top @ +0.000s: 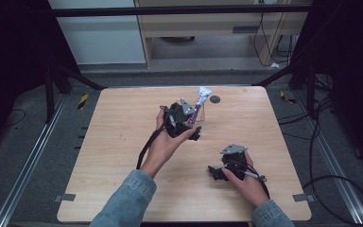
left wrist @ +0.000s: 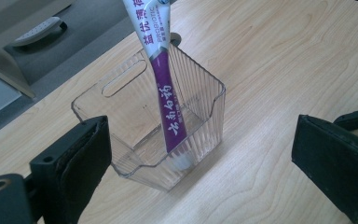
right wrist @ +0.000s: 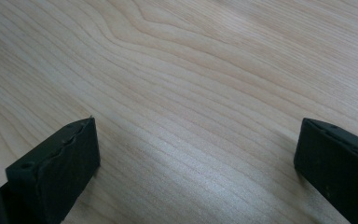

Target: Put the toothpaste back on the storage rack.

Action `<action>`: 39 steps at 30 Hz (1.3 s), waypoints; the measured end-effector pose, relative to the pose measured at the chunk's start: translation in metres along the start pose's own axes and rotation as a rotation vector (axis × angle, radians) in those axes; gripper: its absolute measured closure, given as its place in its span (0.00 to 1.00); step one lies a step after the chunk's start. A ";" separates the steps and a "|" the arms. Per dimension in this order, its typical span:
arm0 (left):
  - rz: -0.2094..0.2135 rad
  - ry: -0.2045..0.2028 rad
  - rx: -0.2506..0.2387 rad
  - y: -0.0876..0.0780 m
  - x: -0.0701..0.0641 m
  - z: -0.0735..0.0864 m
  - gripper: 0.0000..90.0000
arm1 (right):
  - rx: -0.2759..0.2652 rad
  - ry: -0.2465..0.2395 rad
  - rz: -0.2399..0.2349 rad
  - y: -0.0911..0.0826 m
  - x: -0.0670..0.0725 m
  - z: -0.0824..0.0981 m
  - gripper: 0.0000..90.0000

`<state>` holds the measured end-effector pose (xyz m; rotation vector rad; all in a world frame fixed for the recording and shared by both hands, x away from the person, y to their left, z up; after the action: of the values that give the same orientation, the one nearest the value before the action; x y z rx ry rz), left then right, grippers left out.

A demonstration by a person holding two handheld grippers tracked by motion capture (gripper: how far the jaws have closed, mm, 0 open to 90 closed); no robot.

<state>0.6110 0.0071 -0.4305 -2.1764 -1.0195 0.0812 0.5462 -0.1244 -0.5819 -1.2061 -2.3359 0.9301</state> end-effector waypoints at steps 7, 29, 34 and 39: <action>0.001 -0.003 -0.007 -0.010 -0.002 0.009 0.05 | -0.001 0.001 0.000 0.000 0.000 0.000 0.00; -0.024 -0.064 0.007 -0.030 0.023 0.056 0.04 | 0.000 -0.002 0.002 0.000 0.000 0.000 0.01; -0.039 -0.081 0.019 -0.035 0.029 0.070 0.04 | 0.001 -0.007 0.002 0.001 0.002 0.000 0.00; -0.055 -0.098 0.028 -0.038 0.037 0.081 0.04 | 0.000 -0.009 -0.005 0.001 0.005 -0.001 0.00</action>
<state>0.5847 0.0959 -0.4575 -2.1355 -1.1259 0.1774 0.5441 -0.1191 -0.5819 -1.1986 -2.3449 0.9352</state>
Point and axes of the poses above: each handheld gripper's, and its own axes: y roughly forward along the jaws, z roughly out of its underside, x roughly to its left, the point moved 10 cm from there along y, roughly forward along the jaws, and after that the axes turned 1 degree about y, right-handed, at the moved point
